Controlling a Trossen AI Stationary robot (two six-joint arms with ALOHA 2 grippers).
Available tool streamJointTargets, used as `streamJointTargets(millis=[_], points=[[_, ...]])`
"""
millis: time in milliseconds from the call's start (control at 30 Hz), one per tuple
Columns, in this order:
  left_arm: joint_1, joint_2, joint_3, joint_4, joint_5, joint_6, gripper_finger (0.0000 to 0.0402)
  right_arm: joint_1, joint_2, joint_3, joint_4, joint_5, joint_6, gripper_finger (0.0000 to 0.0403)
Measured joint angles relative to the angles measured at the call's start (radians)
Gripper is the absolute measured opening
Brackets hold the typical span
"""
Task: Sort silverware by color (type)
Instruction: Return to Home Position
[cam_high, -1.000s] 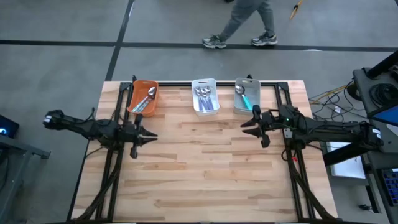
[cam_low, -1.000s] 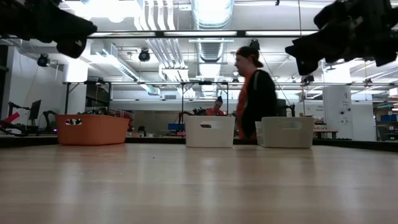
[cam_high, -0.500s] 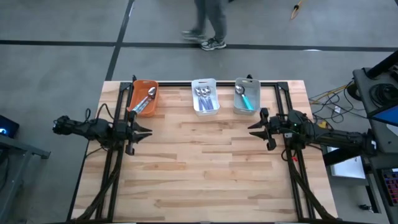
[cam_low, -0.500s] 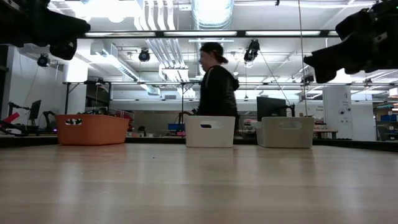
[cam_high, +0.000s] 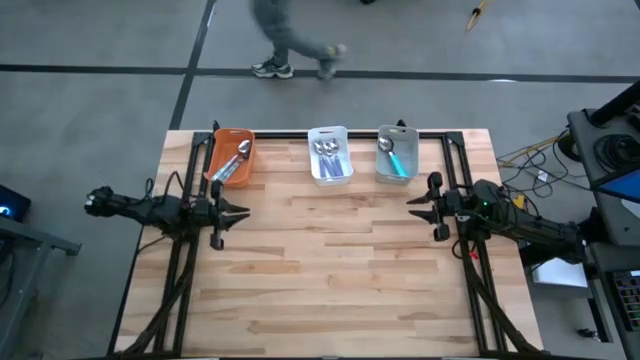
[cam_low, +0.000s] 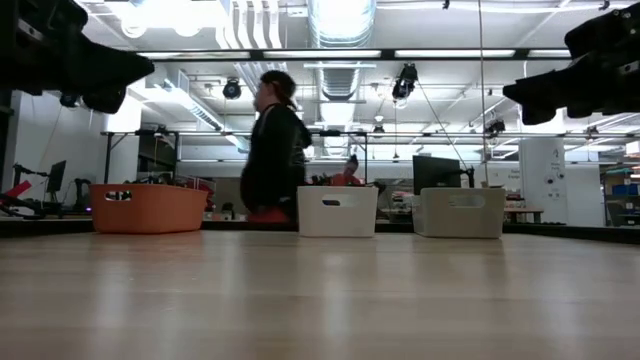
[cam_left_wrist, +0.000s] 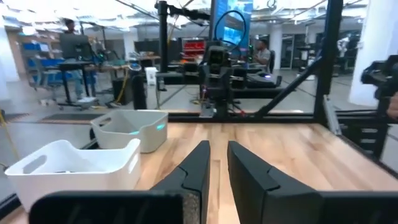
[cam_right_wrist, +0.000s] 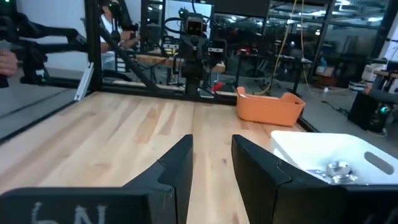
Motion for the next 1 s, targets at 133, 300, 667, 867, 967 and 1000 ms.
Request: streamJointTargets(millis=[133, 300, 667, 867, 967, 1000], points=[[0.000, 0.002, -0.037, 0.037, -0.005, 0.002, 0.0039, 0.000, 0.008, -0.003, 0.016, 0.010, -0.079, 0.0102], [-0.002, 0.005, -0.038, 0.042, 0.053, -0.067, 0.0039, 0.000, 0.001, -0.005, 0.040, 0.033, -0.082, 0.0102], [0.000, 0.013, -0.030, 0.037, -0.060, -0.177, 0.0039, 0.000, 0.037, -0.005, 0.026, 0.157, 0.362, 0.0102], [0.000, 0.014, -0.029, 0.036, -0.060, -0.177, 0.0039, 0.000, 0.041, -0.005, 0.027, 0.157, 0.399, 0.0102], [-0.001, 0.016, -0.029, 0.036, -0.060, -0.177, 0.0039, 0.000, 0.041, -0.005, 0.027, 0.157, 0.390, 0.0102], [-0.001, 0.016, -0.029, 0.035, -0.060, -0.177, 0.0039, 0.000, 0.041, -0.005, 0.027, 0.157, 0.391, 0.0102]])
